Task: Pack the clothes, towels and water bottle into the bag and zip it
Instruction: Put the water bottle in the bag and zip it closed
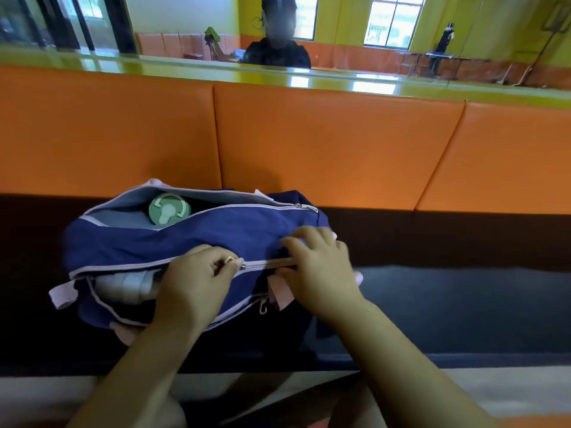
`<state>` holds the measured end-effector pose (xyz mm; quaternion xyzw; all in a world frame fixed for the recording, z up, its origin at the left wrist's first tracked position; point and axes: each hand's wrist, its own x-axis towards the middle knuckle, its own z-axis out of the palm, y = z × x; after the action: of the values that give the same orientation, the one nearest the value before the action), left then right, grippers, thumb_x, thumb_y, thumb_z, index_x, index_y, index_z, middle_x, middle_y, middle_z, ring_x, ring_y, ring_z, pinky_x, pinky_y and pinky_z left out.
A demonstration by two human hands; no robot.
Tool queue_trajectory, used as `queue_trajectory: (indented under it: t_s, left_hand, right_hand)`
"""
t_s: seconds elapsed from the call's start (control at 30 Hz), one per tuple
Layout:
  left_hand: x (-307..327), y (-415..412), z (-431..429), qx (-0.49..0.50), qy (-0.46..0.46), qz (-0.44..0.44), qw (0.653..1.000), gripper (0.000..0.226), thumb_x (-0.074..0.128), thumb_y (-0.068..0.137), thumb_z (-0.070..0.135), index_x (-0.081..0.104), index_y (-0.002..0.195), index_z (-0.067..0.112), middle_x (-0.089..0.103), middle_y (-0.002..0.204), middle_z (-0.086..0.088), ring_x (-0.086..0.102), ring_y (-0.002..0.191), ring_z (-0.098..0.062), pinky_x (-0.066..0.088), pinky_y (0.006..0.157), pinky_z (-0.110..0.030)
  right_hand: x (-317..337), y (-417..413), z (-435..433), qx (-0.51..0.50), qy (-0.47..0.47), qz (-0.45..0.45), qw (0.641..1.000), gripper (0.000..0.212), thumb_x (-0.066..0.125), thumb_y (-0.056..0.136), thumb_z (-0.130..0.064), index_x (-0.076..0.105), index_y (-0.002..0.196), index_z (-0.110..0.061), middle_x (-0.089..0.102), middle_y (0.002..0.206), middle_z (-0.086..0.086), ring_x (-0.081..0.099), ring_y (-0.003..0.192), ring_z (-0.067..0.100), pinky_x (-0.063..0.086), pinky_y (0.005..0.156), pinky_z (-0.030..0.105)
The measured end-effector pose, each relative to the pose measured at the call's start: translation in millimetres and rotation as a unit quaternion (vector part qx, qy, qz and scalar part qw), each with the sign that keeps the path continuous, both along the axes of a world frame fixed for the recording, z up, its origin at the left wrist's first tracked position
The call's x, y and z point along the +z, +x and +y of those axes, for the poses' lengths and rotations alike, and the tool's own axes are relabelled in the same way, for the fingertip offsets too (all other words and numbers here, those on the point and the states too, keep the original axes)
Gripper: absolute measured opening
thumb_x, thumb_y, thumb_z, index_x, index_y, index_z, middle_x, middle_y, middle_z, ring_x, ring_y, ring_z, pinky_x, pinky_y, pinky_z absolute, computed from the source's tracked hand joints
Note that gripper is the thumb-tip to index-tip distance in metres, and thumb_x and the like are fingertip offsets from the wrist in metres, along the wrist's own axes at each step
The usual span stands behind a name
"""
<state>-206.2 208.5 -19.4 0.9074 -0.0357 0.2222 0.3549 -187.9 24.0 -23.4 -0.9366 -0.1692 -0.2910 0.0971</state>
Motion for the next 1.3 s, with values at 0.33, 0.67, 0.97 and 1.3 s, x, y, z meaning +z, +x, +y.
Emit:
queue_trajectory:
  t_s: [0.33, 0.67, 0.97, 1.3]
  left_hand:
    - [-1.2, -8.8, 45.5, 0.035, -0.002, 0.048, 0.998, 0.017, 0.052, 0.093, 0.021, 0.061, 0.081, 0.014, 0.061, 0.082, -0.003, 0.054, 0.080, -0.023, 0.040, 0.072, -0.036]
    - [-7.6, -29.0, 91.6, 0.038, 0.010, -0.056, 0.998, 0.021, 0.054, 0.082, 0.023, 0.068, 0.074, 0.009, 0.066, 0.067, -0.002, 0.060, 0.065, -0.022, 0.046, 0.069, -0.035]
    - [-13.6, -46.2, 130.3, 0.116, 0.061, -0.110, 0.985, 0.021, 0.051, 0.083, 0.016, 0.064, 0.071, 0.005, 0.065, 0.072, -0.008, 0.054, 0.065, -0.027, 0.031, 0.067, -0.025]
    - [-20.1, -45.3, 179.6, 0.232, 0.010, 0.003, 0.973, 0.009, 0.058, 0.086, 0.012, 0.065, 0.081, 0.011, 0.065, 0.085, -0.011, 0.057, 0.077, -0.028, 0.043, 0.069, -0.036]
  right_hand:
    - [-14.5, 6.9, 9.7, 0.034, 0.034, 0.030, 0.998, 0.009, 0.060, 0.074, -0.023, 0.065, 0.068, -0.018, 0.060, 0.066, 0.000, 0.059, 0.056, 0.026, 0.032, 0.050, 0.030]
    - [7.7, -2.8, 62.6, 0.085, -0.052, 0.051, 0.994, 0.026, 0.075, 0.069, -0.025, 0.067, 0.091, -0.012, 0.063, 0.087, 0.009, 0.059, 0.076, 0.034, 0.040, 0.058, 0.037]
    - [-10.4, 6.8, 79.6, 0.113, -0.018, 0.016, 0.993, 0.019, 0.080, 0.067, -0.007, 0.068, 0.080, -0.014, 0.063, 0.073, 0.005, 0.060, 0.061, 0.031, 0.041, 0.045, 0.030]
    - [-12.6, 2.0, 73.3, 0.123, 0.000, 0.013, 0.992, 0.008, 0.074, 0.078, -0.011, 0.069, 0.083, -0.014, 0.066, 0.079, 0.005, 0.062, 0.069, 0.032, 0.046, 0.050, 0.033]
